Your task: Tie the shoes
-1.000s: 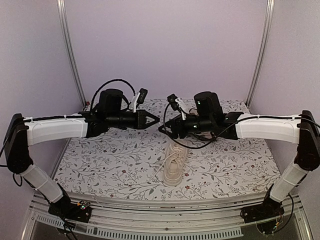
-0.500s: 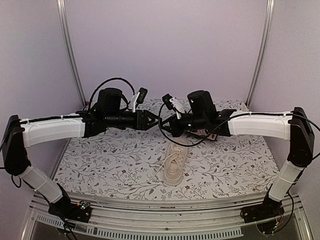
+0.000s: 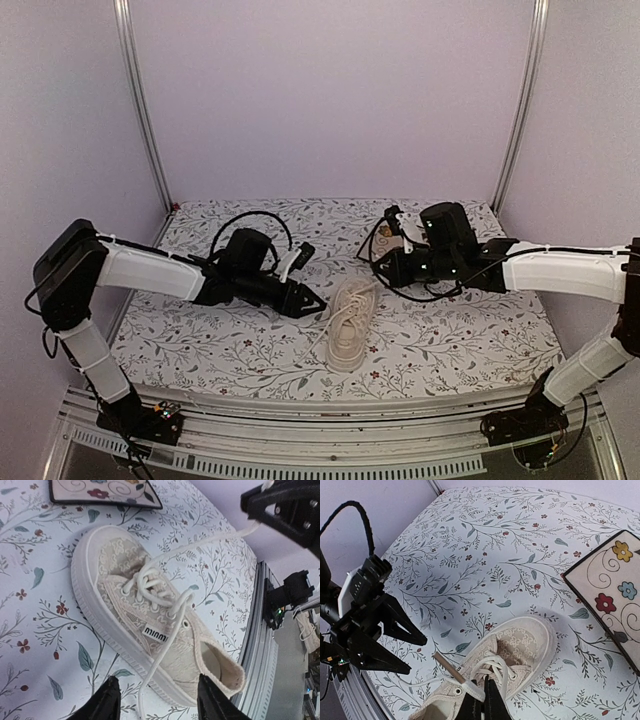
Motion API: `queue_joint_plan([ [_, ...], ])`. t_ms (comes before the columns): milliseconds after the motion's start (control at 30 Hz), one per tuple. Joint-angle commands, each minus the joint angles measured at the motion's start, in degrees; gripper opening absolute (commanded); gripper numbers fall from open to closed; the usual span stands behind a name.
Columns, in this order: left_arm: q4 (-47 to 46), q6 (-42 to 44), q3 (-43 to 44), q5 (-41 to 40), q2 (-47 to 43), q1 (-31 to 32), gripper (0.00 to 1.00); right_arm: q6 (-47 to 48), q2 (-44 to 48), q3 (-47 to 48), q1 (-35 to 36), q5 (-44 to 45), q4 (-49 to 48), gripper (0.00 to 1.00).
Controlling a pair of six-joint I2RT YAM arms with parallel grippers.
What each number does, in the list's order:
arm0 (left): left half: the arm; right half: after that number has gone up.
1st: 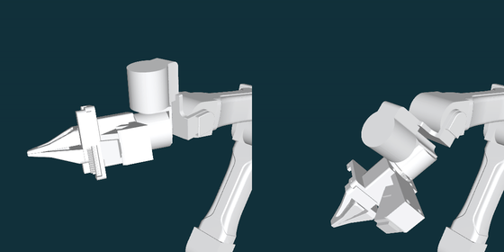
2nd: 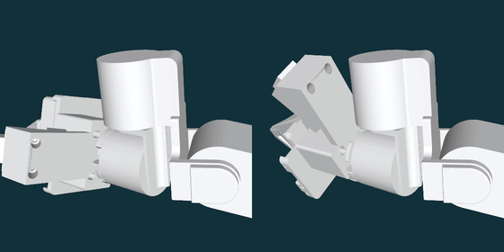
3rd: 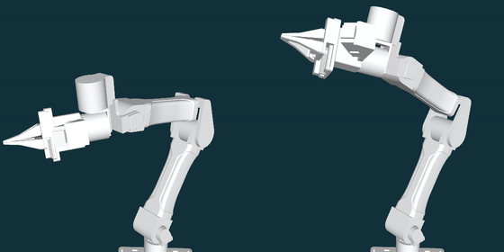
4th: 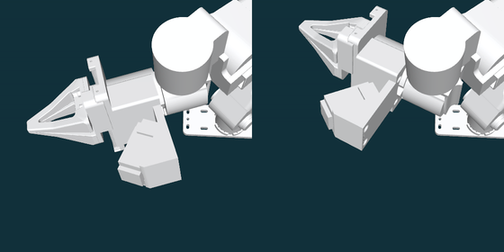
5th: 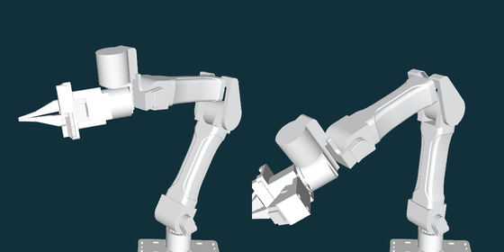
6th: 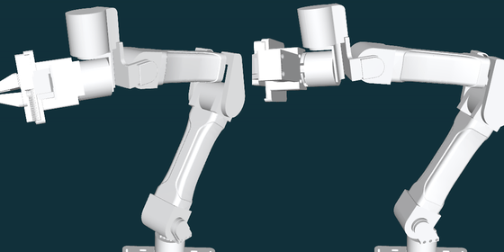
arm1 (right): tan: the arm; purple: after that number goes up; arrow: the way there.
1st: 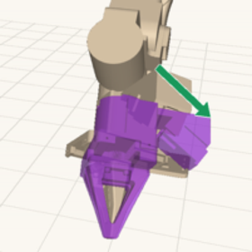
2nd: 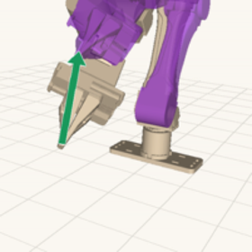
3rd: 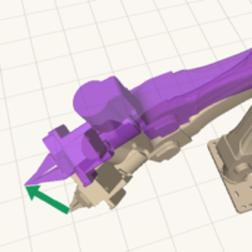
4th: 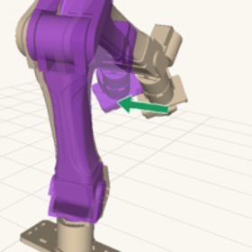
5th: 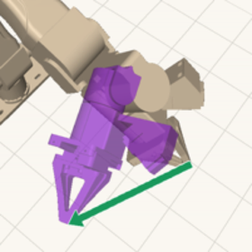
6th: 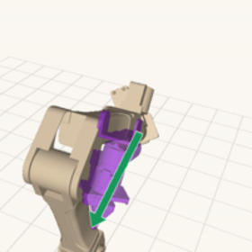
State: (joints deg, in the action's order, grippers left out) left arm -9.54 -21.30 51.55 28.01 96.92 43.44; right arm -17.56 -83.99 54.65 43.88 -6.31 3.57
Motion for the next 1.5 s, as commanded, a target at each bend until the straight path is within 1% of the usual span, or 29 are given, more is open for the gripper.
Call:
queue_joint_plan([
  [0,-2.8,5.1,-0.3,2.8,4.8,0.8,0.49,-3.8,3.0,-1.1,-0.4,2.2,0.4,0.02],
  [133,-2.9,6.0,0.6,4.0,7.8,1.1,0.43,-4.2,3.8,-0.7,-0.4,2.4,0.3,0.02],
  [300,-5.6,5.5,0.0,5.1,9.2,1.5,0.43,-4.2,3.4,0.0,-0.5,2.4,0.3,0.02],
  [400,-5.0,5.5,1.1,4.2,11.3,1.5,0.44,-4.4,3.3,0.1,-0.5,1.4,0.0,0.02],
  [500,-6.3,4.8,1.6,5.0,12.7,1.6,0.4,-4.4,3.5,0.1,-0.5,1.2,-0.3,0.02],
  [667,-7.9,4.3,1.9,6.5,13.2,2.4,0.39,-4.8,4.0,-0.3,-0.5,1.5,-0.2,0.02],
  [767,-8.5,3.8,2.3,7.9,14.3,2.7,0.37,-5.1,4.7,-0.9,-0.5,2.0,-0.2,0.02],
  [833,-8.9,3.6,2.8,8.3,15.0,3.3,0.33,-5.3,5.2,-1.4,-0.5,2.5,-0.1,0.02],
  [867,-8.9,3.6,3.1,8.3,15.2,3.5,0.29,-5.4,5.6,-1.8,-0.5,2.8,-0.1,0.02],
  [967,-9.4,2.7,3.7,7.6,15.2,4.0,0.12,-6.2,7.3,-2.9,-0.5,5.3,0.4,0.02],
  [1033,-10.5,1.6,3.3,5.5,15.2,4.0,0.0,-6.9,8.5,-3.9,-0.6,7.7,0.9,0.02],
  [1133,-11.8,0.1,1.4,-0.8,13.0,4.0,0.0,-8.2,10.0,-5.7,-2.5,9.8,2.0,0.02],
  [1200,-12.3,-1.0,-0.9,-4.3,10.8,4.0,0.0,-9.5,11.0,-7.7,-5.1,10.0,2.7,0.02],
  [1333,-13.2,-3.0,-6.0,-9.5,6.1,4.0,0.0,-11.5,13.3,-10.7,-10.2,10.6,4.6,0.02],
  [1467,-12.2,-4.8,-10.7,-13.5,1.0,4.0,0.0,-13.6,16.5,-12.8,-15.0,12.1,8.2,0.02],
])
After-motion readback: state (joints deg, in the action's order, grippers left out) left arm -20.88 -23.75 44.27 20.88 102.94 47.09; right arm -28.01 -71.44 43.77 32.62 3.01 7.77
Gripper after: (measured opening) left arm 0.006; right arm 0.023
